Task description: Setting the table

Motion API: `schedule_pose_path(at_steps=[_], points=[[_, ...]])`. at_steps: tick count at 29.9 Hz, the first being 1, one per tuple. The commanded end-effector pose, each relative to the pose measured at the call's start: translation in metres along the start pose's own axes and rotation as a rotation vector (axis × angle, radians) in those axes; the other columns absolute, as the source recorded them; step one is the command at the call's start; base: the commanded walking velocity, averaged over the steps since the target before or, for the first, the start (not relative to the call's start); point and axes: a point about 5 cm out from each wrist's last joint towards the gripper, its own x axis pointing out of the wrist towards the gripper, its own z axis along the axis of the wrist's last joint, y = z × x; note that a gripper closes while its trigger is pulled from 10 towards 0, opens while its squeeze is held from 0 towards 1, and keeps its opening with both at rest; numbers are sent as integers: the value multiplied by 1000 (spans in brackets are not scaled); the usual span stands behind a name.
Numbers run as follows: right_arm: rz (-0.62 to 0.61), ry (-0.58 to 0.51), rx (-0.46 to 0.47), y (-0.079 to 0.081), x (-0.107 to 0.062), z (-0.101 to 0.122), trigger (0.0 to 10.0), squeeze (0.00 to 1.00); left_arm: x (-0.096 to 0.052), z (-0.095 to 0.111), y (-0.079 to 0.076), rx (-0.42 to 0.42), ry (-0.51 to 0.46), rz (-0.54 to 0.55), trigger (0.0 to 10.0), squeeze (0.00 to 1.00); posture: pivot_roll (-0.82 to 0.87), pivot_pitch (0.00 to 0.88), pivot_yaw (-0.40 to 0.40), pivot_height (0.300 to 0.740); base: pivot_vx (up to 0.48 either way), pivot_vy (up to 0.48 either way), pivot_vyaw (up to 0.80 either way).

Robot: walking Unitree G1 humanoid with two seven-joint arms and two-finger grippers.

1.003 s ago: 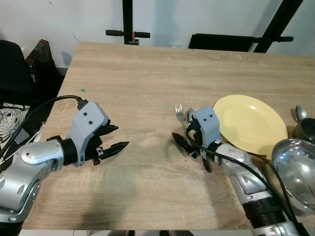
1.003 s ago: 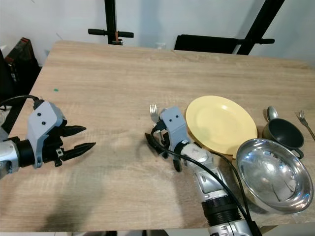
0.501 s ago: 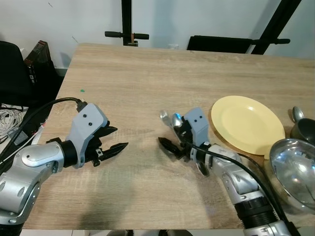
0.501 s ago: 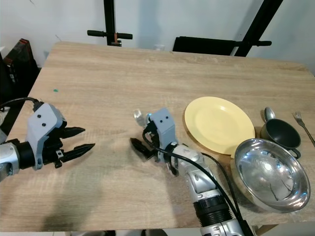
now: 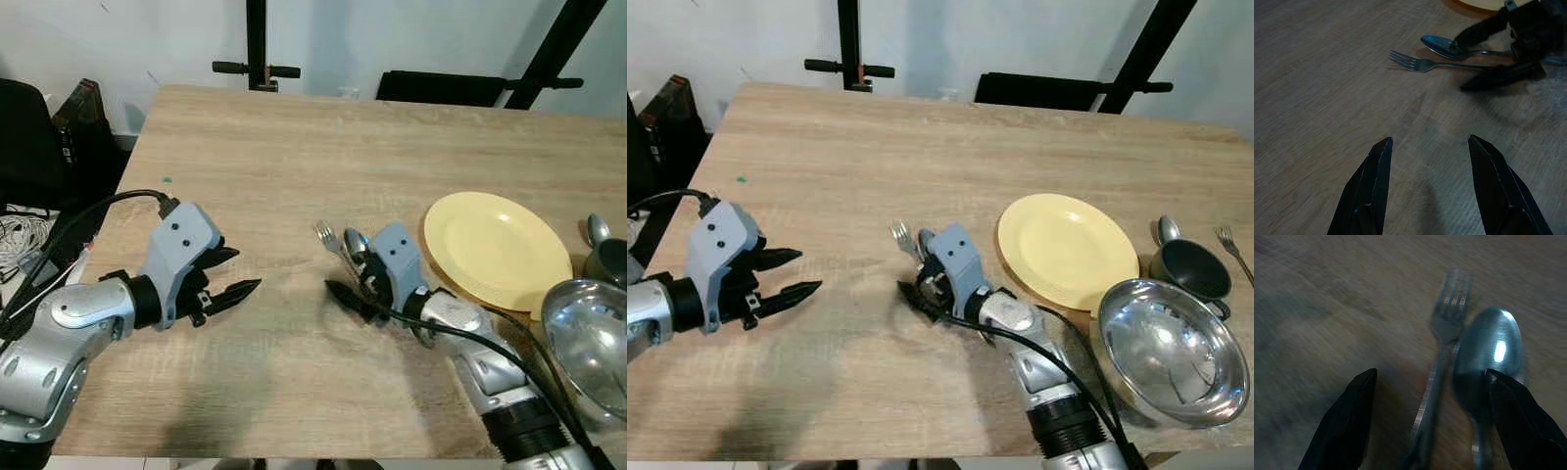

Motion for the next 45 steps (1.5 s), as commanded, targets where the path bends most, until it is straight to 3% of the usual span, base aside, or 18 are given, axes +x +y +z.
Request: schedule_pose_path(at_steps=[1,10,18,21,22,24,31,34,45], points=[[-56,92,16,-8,-6,-21,10000,0,1,-5,-3,-12,18,-9,10000,0,-61,98,-4,740,0,0,0],[-22,-76,36,-5,-7,10,10000,0,0,-6,-4,-12,17,-3,10000,0,-59,97,-5,740,0,0,0],[63,-217,98,3,-20,38,10000,0,0,-7,-4,-13,18,0,10000,0,-61,98,-5,740,0,0,0],[84,-201,84,6,-24,36,10000,0,1,-7,-4,-13,18,-1,10000,0,-64,97,-4,740,0,0,0],[90,-123,68,9,-25,23,10000,0,2,-8,-4,-14,16,-3,10000,0,-64,97,-4,740,0,0,0],[102,-66,62,11,-28,12,10000,0,2,-8,-3,-15,14,-3,10000,0,-64,97,-4,740,0,0,0],[139,-4,79,18,-36,2,10000,0,3,-8,-3,-16,14,0,10000,0,-65,99,-9,740,0,0,0],[96,20,77,14,-38,-5,10000,0,3,-9,-3,-19,14,0,10000,0,-69,101,-9,740,0,0,0],[72,67,101,18,-21,-18,10000,0,5,-8,-3,-18,7,0,10000,0,-59,99,-8,740,0,0,0]])
